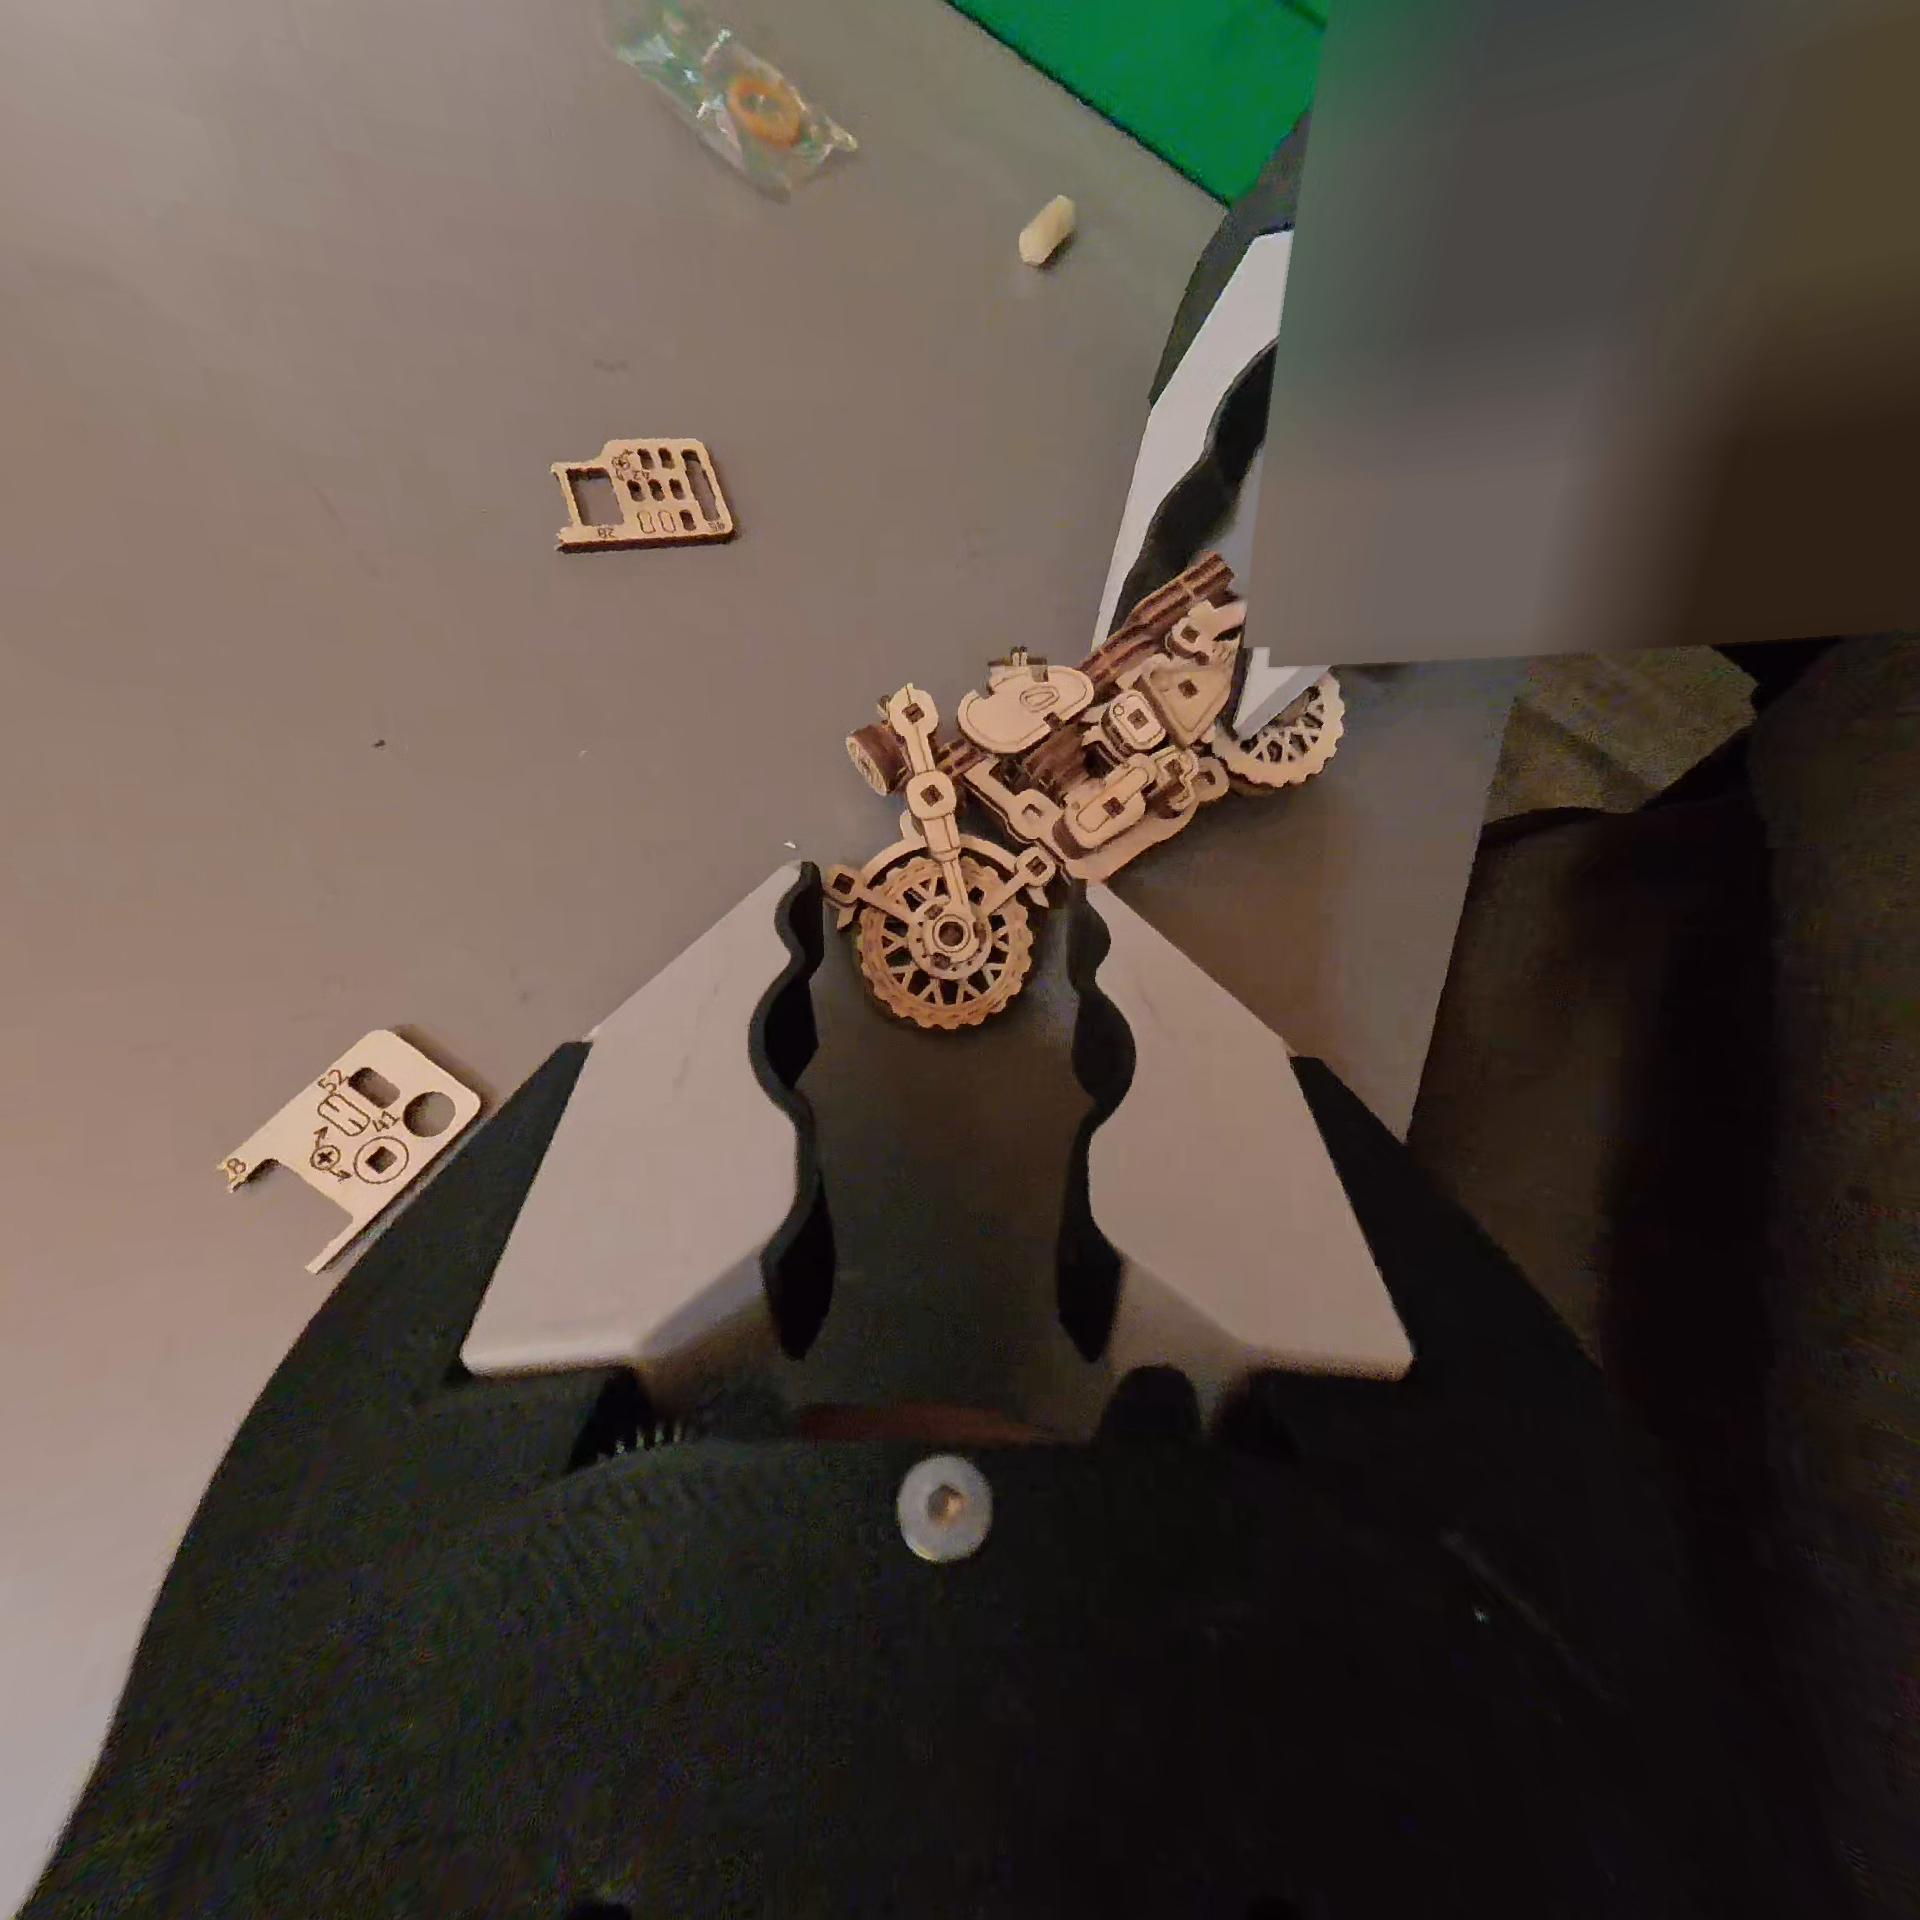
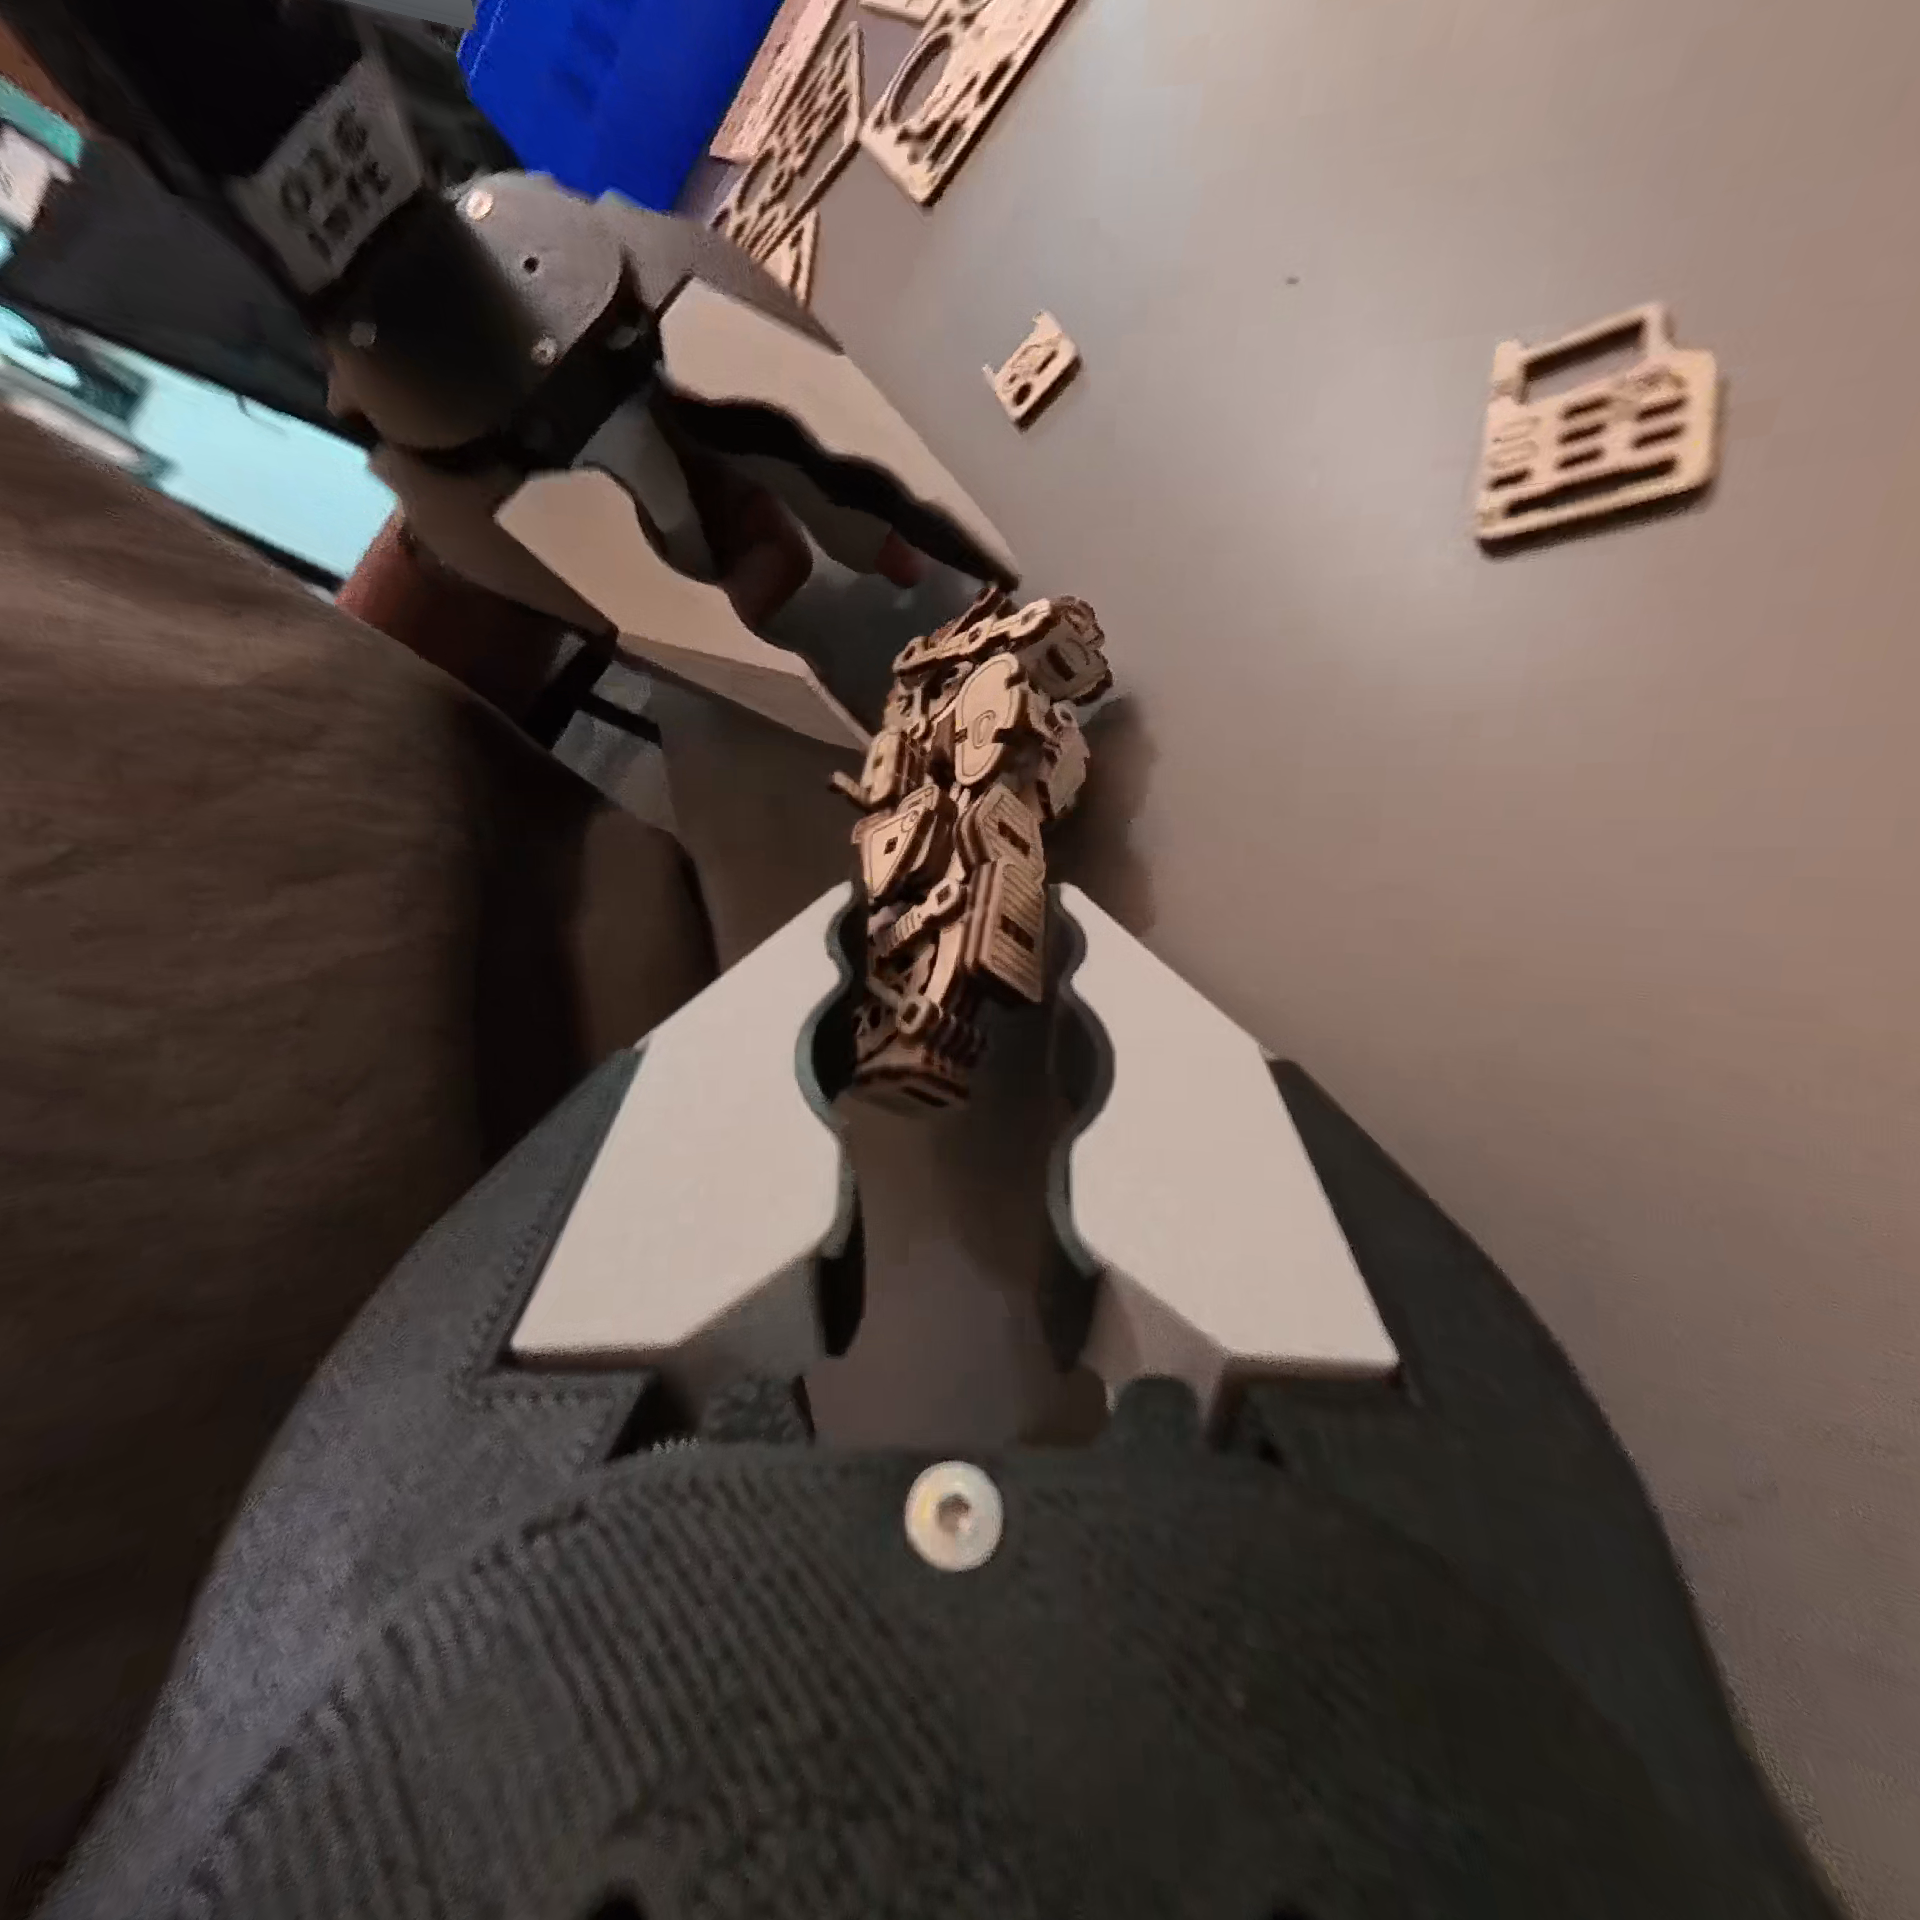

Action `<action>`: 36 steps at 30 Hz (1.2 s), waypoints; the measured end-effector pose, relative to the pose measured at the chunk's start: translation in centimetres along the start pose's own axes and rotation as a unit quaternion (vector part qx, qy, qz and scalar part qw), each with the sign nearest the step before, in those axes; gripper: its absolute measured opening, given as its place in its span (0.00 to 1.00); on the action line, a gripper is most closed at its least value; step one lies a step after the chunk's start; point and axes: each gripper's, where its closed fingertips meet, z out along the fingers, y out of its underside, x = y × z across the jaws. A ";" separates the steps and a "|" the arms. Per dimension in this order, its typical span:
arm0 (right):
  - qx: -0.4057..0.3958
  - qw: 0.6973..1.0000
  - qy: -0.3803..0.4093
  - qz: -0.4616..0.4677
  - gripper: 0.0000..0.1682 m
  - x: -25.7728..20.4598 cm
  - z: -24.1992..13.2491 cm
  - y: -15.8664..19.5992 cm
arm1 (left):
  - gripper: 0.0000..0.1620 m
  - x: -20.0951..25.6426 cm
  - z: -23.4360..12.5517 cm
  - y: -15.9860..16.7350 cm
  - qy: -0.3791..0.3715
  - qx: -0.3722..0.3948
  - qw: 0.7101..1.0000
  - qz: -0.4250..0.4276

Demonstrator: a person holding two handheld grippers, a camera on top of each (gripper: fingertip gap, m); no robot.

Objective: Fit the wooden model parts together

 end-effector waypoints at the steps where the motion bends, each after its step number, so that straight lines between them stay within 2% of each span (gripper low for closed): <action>1: -0.008 1.000 0.004 -0.028 0.19 -0.3 0.2 0.2 | 0.29 0.2 -0.2 -0.1 0.013 0.008 1.000 -0.013; 4: -0.025 0.994 0.019 -0.102 0.19 -1.0 0.9 0.9 | 0.31 0.9 -0.9 -0.6 0.066 0.027 0.996 -0.055; 8: -0.026 0.988 0.023 -0.152 0.19 -1.9 1.6 1.0 | 0.32 1.9 -1.6 -0.6 0.111 0.029 0.991 -0.071; 14: -0.031 0.973 0.036 -0.226 0.19 -2.6 2.0 1.3 | 0.31 2.4 -1.0 0.4 0.119 0.004 0.991 -0.064; 17: -0.031 0.967 0.039 -0.248 0.19 -2.7 2.1 1.4 | 0.26 2.7 -0.8 0.7 0.127 -0.002 0.990 -0.063; 23: -0.027 0.971 0.034 -0.236 0.19 -2.5 2.0 1.3 | 0.25 2.7 -0.9 0.6 0.127 0.005 0.990 -0.061; 36: -0.004 0.985 0.005 -0.170 0.23 -2.7 2.2 0.7 | 0.17 3.6 -1.0 -0.4 0.124 0.036 0.992 -0.008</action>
